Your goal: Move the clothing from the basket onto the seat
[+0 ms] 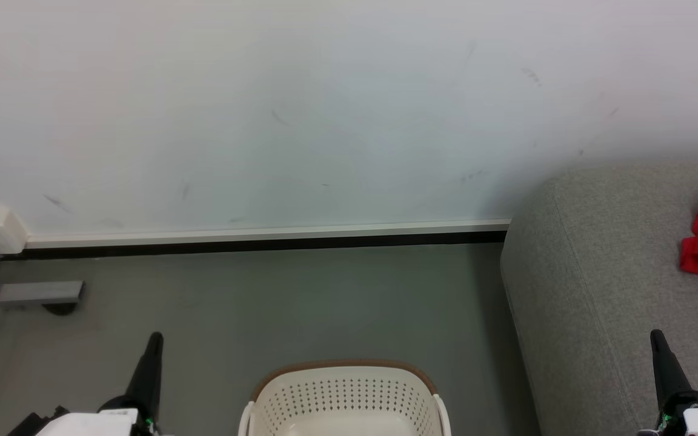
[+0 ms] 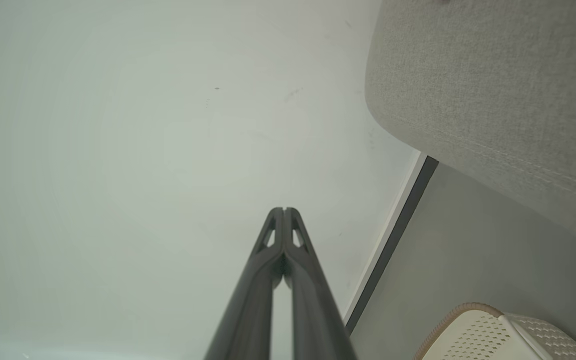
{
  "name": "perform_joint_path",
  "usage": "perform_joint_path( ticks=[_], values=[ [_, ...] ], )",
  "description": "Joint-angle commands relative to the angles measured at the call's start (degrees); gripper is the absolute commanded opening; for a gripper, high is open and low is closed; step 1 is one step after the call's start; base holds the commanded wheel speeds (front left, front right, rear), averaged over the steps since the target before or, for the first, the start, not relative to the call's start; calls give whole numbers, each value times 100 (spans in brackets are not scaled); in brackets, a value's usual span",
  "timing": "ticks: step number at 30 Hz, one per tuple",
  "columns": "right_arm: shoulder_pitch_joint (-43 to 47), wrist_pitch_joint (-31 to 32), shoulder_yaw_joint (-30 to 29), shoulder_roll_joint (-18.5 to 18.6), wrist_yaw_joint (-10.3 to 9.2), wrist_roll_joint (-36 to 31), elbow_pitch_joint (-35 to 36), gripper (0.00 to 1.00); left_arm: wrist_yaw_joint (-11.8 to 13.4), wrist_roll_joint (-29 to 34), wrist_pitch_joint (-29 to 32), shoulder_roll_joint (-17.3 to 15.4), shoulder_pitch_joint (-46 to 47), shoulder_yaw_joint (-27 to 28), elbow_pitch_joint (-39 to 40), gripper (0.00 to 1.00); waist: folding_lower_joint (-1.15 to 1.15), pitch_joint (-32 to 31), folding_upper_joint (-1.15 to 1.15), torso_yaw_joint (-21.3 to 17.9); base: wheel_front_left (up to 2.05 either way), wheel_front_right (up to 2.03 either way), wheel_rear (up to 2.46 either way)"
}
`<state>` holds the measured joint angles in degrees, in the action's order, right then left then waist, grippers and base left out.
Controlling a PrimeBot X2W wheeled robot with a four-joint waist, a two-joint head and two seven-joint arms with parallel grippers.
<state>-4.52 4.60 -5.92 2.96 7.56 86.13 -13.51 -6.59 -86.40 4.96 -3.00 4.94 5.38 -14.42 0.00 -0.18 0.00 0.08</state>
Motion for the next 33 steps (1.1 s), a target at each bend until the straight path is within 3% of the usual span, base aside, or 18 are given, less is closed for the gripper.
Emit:
perform_joint_path(
  ticks=[1, 16, 33],
  values=[
    [-95, 38, -22, 27, -12, 112, -15, 0, -43, -96, 28, -14, 89, 45, 31, 0, 0, 3, 0, 0, 0, 0, 0],
    [-218, 190, -48, 23, -14, 684, -62, 0, -118, -654, 184, 13, 161, 139, 47, 0, 0, 36, 0, -8, 0, 0, 0],
    [-214, 190, -56, 15, -13, 644, -60, 0, -112, -636, 180, 11, 157, 134, 47, 0, 0, 36, 0, -8, 0, 0, 0]
  ],
)
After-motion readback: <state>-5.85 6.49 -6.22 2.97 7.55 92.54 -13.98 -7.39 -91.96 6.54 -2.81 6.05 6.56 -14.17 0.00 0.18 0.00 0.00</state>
